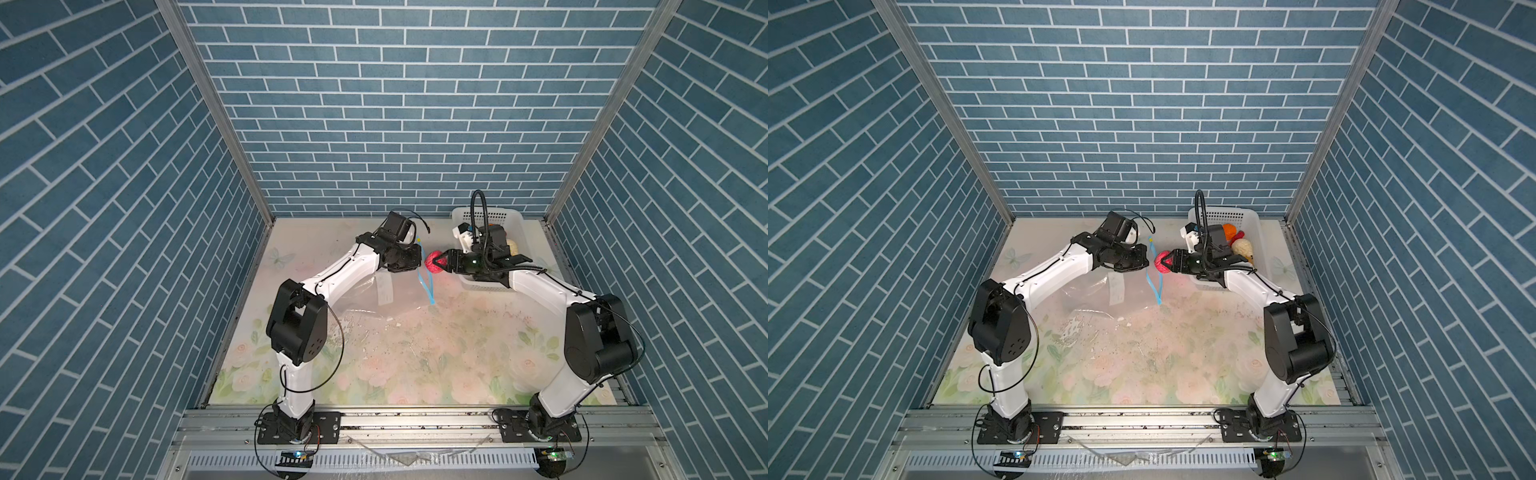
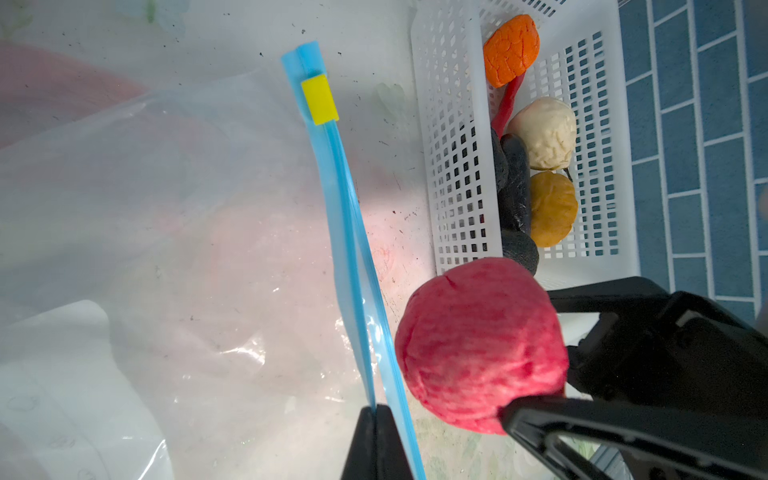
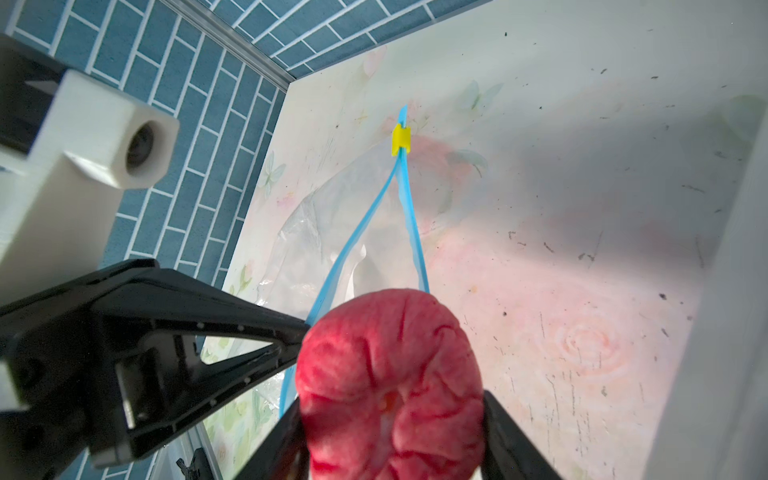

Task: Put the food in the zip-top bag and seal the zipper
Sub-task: 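Lift the pink food with the right gripper and carry it toward the bag mouth, then lower the pink food into the open bag and open the right gripper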

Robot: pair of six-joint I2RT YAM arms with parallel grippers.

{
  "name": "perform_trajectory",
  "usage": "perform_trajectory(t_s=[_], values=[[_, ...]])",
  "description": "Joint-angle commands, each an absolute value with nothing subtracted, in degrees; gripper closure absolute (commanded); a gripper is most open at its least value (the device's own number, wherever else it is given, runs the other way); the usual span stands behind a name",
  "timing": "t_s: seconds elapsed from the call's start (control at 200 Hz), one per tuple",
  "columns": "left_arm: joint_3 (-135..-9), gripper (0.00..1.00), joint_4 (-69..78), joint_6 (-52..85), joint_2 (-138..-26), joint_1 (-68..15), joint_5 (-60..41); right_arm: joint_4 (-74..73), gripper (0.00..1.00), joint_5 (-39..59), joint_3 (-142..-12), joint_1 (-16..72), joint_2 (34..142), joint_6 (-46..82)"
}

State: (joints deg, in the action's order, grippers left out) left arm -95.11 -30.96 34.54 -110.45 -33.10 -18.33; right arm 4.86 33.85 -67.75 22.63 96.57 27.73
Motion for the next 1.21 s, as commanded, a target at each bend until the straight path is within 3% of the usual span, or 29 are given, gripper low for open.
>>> perform_trajectory(t_s=[0.0, 0.82, 1.2], values=[[-95.1, 0.99, -30.5, 34.5, -108.5, -33.5, -18.8, 1.7, 0.41, 36.4, -65.8, 23.1, 97.7, 30.9], [-94.7, 0.99, -29.4, 35.5, -106.5, -34.4, -19.8, 3.3, 0.40, 36.1, -65.2, 24.2, 102.4, 28.9], [-94.4, 0.99, -29.1, 35.4, -106.5, -34.6, -19.8, 5.3, 0.30, 34.9, -65.8, 24.4, 103.3, 27.3]])
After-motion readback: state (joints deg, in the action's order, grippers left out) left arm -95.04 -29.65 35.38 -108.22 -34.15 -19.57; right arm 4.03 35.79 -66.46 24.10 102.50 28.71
